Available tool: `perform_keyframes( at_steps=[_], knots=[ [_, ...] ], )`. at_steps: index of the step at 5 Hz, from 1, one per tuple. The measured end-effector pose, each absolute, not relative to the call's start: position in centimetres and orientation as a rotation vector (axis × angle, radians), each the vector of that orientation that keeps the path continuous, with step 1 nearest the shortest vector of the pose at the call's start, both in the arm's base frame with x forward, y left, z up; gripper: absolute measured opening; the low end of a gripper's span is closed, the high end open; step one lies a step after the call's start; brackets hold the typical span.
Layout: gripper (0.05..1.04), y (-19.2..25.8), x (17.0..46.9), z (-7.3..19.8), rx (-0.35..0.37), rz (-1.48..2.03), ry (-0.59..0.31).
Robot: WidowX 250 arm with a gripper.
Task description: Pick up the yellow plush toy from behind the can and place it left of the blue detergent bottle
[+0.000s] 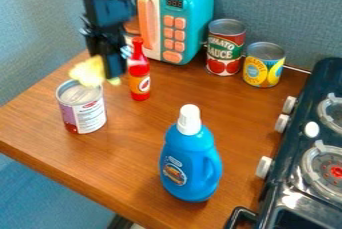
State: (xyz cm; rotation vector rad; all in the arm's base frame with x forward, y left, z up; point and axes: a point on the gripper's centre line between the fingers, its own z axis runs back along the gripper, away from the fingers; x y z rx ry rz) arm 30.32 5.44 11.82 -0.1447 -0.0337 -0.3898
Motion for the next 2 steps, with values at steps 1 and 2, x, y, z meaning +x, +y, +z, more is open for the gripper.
perform_keyframes(
  at_steps=[1,2],
  knots=[
    [0.53,3.2,31.9,7.5,-0.125,-0.45,0.014],
    [0.531,1.0,31.8,5.1,-0.079,-0.481,0.044]
  ],
)
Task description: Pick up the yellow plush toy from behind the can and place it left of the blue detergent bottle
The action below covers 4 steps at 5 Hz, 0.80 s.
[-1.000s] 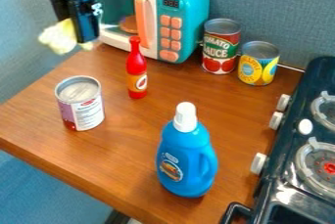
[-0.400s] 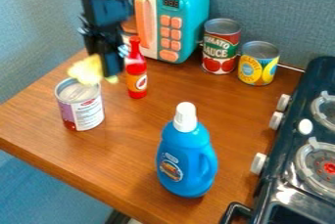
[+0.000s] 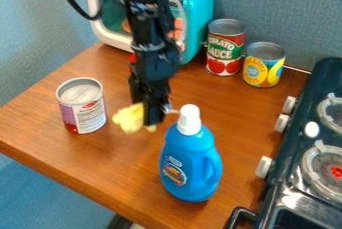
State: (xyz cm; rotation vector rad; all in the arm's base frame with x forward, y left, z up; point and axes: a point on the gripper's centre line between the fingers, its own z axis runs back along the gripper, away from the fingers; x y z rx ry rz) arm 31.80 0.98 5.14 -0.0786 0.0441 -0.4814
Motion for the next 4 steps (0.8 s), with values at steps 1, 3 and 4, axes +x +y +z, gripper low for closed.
perform_keyframes(
  at_steps=[1,3,4],
  knots=[
    [0.531,0.5,31.2,3.1,-0.044,-0.465,0.081],
    [0.606,1.0,31.3,1.4,-0.041,-0.376,0.004],
    [0.883,1.0,31.2,1.6,-0.074,-0.321,-0.005]
  ],
)
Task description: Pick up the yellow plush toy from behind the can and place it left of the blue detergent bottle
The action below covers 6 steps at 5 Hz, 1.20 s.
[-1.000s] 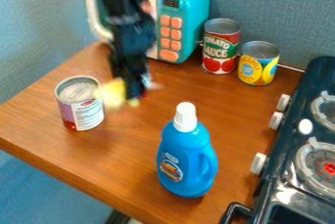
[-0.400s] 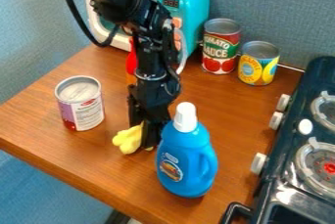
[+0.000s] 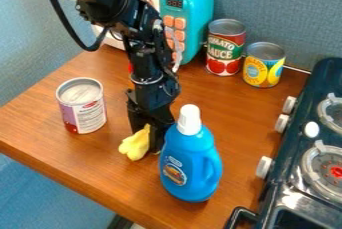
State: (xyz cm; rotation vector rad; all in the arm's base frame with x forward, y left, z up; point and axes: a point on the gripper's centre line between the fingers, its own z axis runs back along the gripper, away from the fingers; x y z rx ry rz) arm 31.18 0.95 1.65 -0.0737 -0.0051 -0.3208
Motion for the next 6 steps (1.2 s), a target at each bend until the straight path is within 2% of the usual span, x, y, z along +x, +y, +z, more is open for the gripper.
perform_keyframes(
  at_steps=[1,2,3,4,5,6],
  knots=[
    [1.01,2.3,30.0,4.1,-0.175,-0.307,-0.028],
    [1.007,3.0,29.8,5.8,-0.221,-0.308,-0.019],
    [1.005,4.9,30.6,8.5,-0.188,-0.258,-0.067],
    [1.005,9.1,31.9,10.8,-0.091,-0.173,-0.116],
    [1.005,14.2,33.2,11.6,-0.084,-0.085,-0.116],
    [1.005,19.1,33.8,12.8,-0.015,-0.004,-0.099]
  ],
)
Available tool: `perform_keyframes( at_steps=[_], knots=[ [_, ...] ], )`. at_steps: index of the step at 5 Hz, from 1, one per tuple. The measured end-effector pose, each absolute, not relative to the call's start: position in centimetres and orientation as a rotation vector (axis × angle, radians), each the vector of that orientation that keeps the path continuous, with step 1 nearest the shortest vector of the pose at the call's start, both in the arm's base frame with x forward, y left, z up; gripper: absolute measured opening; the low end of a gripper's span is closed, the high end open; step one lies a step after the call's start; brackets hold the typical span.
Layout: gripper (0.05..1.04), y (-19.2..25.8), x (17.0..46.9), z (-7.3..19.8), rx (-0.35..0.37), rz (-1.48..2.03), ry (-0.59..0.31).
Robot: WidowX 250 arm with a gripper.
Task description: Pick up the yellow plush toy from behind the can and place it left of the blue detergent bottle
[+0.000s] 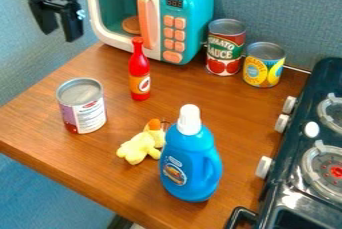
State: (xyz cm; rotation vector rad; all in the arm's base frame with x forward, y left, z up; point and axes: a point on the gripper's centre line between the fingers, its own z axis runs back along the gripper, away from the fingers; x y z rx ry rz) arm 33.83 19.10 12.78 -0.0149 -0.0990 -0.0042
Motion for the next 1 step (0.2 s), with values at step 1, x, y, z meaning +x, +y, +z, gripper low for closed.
perform_keyframes(
  at_steps=[1],
  knots=[
    [1.005,21.89,34.64,12.44,-0.035,0.03,-0.061]
  ],
)
